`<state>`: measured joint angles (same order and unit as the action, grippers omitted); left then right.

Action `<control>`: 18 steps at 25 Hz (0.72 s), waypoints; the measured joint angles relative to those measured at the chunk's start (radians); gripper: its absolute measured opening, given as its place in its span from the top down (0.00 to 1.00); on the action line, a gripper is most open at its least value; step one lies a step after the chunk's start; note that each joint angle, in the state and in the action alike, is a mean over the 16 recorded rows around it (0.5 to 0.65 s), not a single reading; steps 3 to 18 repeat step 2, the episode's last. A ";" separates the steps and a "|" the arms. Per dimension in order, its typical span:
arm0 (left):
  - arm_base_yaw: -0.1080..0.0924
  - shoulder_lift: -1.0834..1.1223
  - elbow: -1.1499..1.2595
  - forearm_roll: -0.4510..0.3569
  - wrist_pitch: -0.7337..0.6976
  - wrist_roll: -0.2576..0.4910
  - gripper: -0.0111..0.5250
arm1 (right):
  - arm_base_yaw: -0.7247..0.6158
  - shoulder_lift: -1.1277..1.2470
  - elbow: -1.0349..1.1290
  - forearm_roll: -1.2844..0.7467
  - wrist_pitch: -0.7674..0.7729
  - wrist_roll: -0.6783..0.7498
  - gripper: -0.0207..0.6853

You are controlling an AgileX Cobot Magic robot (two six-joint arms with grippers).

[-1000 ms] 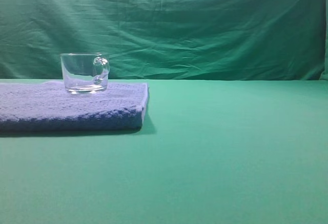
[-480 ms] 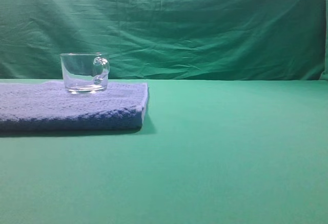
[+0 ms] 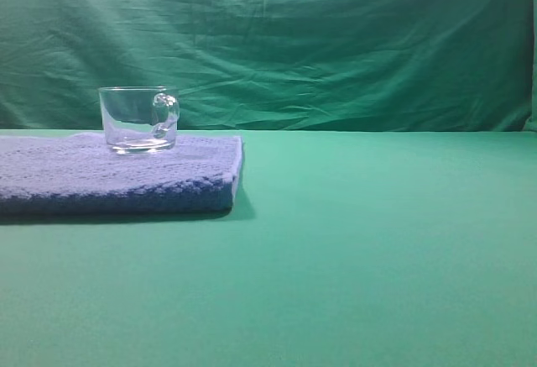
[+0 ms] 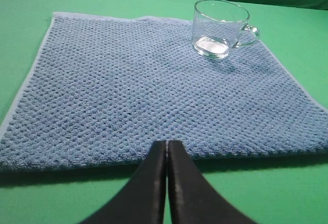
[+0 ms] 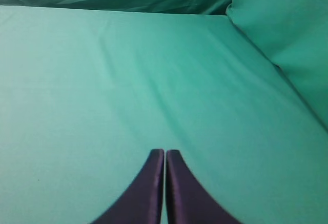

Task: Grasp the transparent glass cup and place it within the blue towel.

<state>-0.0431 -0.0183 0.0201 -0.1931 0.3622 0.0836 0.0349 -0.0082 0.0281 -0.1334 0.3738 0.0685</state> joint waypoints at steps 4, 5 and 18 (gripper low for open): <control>0.000 0.000 0.000 0.000 0.000 0.000 0.98 | 0.000 0.000 0.000 0.000 0.000 0.000 0.97; 0.000 0.000 0.000 0.000 0.000 0.000 0.98 | 0.000 0.000 0.000 0.000 0.000 0.000 0.97; 0.000 0.000 0.000 0.000 0.000 0.000 0.98 | 0.000 0.000 0.000 0.000 0.000 0.000 0.97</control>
